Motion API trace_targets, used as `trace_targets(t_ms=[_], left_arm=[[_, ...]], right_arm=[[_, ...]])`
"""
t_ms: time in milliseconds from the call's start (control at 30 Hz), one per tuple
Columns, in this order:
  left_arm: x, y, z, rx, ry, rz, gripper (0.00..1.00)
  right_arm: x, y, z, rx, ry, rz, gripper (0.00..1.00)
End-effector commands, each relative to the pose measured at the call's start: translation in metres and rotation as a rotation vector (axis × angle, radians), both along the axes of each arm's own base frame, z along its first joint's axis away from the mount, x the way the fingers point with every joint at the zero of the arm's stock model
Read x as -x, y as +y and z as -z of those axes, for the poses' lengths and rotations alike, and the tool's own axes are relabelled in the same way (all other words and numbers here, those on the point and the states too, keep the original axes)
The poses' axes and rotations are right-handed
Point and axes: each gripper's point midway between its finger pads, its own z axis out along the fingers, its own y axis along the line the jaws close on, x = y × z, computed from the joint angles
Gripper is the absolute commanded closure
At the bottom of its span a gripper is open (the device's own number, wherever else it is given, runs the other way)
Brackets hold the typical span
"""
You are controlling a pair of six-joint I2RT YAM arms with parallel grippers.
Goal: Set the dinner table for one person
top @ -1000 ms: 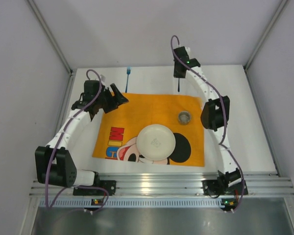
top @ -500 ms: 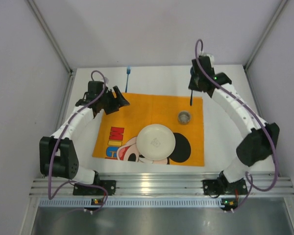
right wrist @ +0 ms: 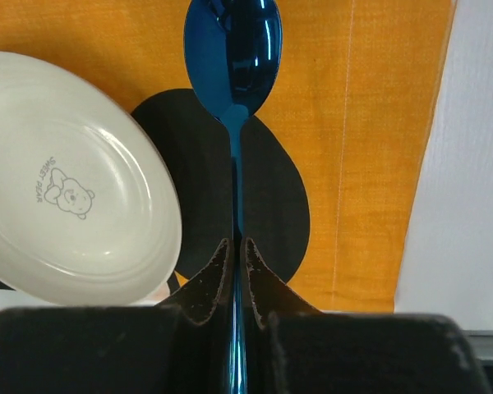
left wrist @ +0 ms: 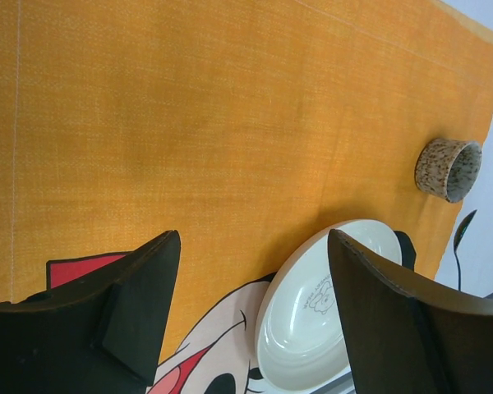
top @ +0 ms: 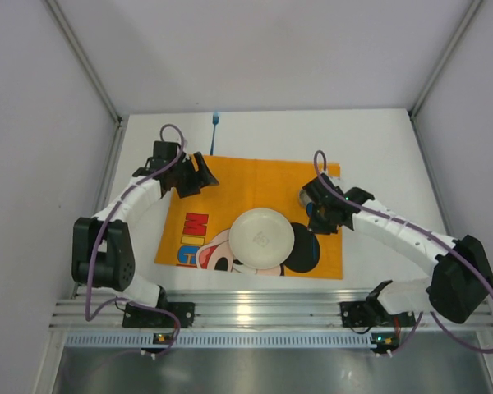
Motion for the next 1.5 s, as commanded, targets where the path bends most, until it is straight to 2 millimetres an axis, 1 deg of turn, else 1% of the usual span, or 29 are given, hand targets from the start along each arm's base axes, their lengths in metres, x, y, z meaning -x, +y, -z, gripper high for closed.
trace_targets(t_ms=[0,133,167,333,467,567,667,733,767,800,833,867,900,933,967,1033,1067,1100,1133,1167,1200,1233,1267,1300,1333,1367,1400,1433,1467], left_arm=[[-0.006,-0.001,-0.003,0.007,-0.038,0.019,0.23],[-0.006,-0.003,0.000,0.017,-0.024,0.020,0.23],[-0.005,-0.003,0.000,0.019,-0.021,0.020,0.24],[-0.003,-0.003,0.002,0.022,-0.016,0.023,0.24],[-0.002,-0.004,0.003,0.025,-0.014,0.024,0.24],[-0.004,-0.004,0.001,0.021,-0.021,0.027,0.24],[-0.007,-0.004,-0.001,0.018,-0.023,0.035,0.23],[-0.011,-0.002,0.002,0.002,-0.014,0.030,0.23],[-0.016,-0.002,-0.003,-0.005,-0.027,0.026,0.23],[-0.020,0.000,-0.003,-0.018,-0.032,0.016,0.23],[-0.025,0.002,-0.001,-0.029,-0.030,0.012,0.23],[-0.035,0.003,-0.009,-0.037,-0.055,0.006,0.23],[-0.040,0.004,-0.010,-0.046,-0.061,0.000,0.23],[-0.047,0.006,-0.011,-0.064,-0.069,-0.011,0.23],[-0.060,0.006,-0.014,-0.070,-0.081,-0.017,0.23],[-0.076,0.010,-0.017,-0.092,-0.100,-0.038,0.22],[-0.090,0.010,-0.027,-0.100,-0.133,-0.049,0.21],[-0.099,0.011,-0.018,-0.112,-0.122,-0.055,0.21],[-0.117,0.015,-0.028,-0.131,-0.169,-0.079,0.22],[-0.128,0.016,-0.029,-0.145,-0.186,-0.086,0.23],[-0.139,0.018,-0.013,-0.163,-0.169,-0.095,0.23],[-0.150,0.020,-0.014,-0.180,-0.190,-0.103,0.23],[-0.171,0.021,-0.031,-0.192,-0.249,-0.120,0.23],[-0.184,0.021,-0.010,-0.208,-0.228,-0.121,0.25],[-0.196,0.021,-0.009,-0.219,-0.244,-0.118,0.26],[-0.217,0.022,-0.025,-0.230,-0.299,-0.135,0.27],[-0.228,0.021,-0.023,-0.239,-0.310,-0.141,0.27],[-0.248,0.020,-0.017,-0.249,-0.327,-0.142,0.30],[-0.257,0.019,-0.012,-0.255,-0.334,-0.149,0.30]], right_arm=[[0.000,0.020,0.004,-0.075,0.000,0.035,1.00],[0.007,0.027,0.023,-0.071,0.042,0.032,1.00],[0.007,0.028,0.031,-0.067,0.056,0.037,1.00],[0.003,0.026,0.048,-0.019,0.073,0.040,1.00],[0.005,0.030,0.066,0.007,0.125,0.010,1.00],[0.008,0.032,0.073,0.015,0.156,-0.006,1.00],[0.007,0.034,0.069,0.016,0.161,-0.024,1.00],[0.002,0.035,0.061,0.021,0.143,-0.027,0.92],[0.004,0.032,0.057,0.035,0.145,-0.034,0.88],[0.002,0.030,0.054,0.047,0.134,-0.034,0.81],[-0.002,0.031,0.048,0.048,0.120,-0.038,0.69],[-0.001,0.028,0.044,0.061,0.118,-0.047,0.63],[-0.003,0.025,0.040,0.076,0.107,-0.045,0.57],[-0.006,0.026,0.033,0.075,0.094,-0.047,0.47],[-0.004,0.022,0.027,0.082,0.092,-0.057,0.43],[-0.003,0.019,0.018,0.090,0.077,-0.061,0.35],[0.001,0.015,0.011,0.088,0.069,-0.064,0.33],[0.003,0.013,0.006,0.082,0.060,-0.067,0.31],[0.006,0.010,0.004,0.083,0.059,-0.070,0.29],[0.009,0.006,-0.005,0.074,0.042,-0.076,0.28],[0.013,0.003,-0.008,0.069,0.039,-0.080,0.27],[0.015,0.000,-0.010,0.073,0.036,-0.079,0.27],[0.020,-0.006,-0.016,0.075,0.032,-0.081,0.27],[0.023,-0.010,-0.017,0.086,0.030,-0.082,0.26],[0.025,-0.013,-0.017,0.094,0.030,-0.081,0.26],[0.029,-0.018,-0.019,0.102,0.032,-0.089,0.25],[0.030,-0.020,-0.020,0.109,0.033,-0.090,0.25],[0.032,-0.022,-0.019,0.114,0.039,-0.094,0.25],[0.034,-0.025,-0.018,0.128,0.049,-0.107,0.25]])
